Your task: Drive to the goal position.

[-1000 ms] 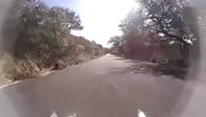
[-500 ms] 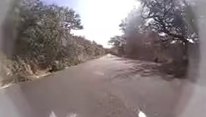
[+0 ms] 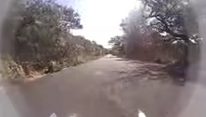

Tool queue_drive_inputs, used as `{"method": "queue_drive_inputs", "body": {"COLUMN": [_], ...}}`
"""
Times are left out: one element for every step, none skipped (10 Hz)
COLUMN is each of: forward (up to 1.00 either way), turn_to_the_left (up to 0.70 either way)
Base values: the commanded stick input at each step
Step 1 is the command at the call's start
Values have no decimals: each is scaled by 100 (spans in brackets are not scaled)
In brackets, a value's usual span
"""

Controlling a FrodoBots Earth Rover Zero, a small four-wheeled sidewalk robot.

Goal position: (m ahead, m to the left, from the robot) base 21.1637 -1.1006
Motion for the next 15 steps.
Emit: {"method": "queue_drive_inputs", "body": {"forward": [85, 85, 85, 85, 85, 85, 85, 85, 85, 85, 85, 85, 85, 85, 85], "turn_to_the_left": [-34, -34, -29, -18, -8, 0, 0, 0, 0, 0, 0, 0, 0, 0, 0]}}
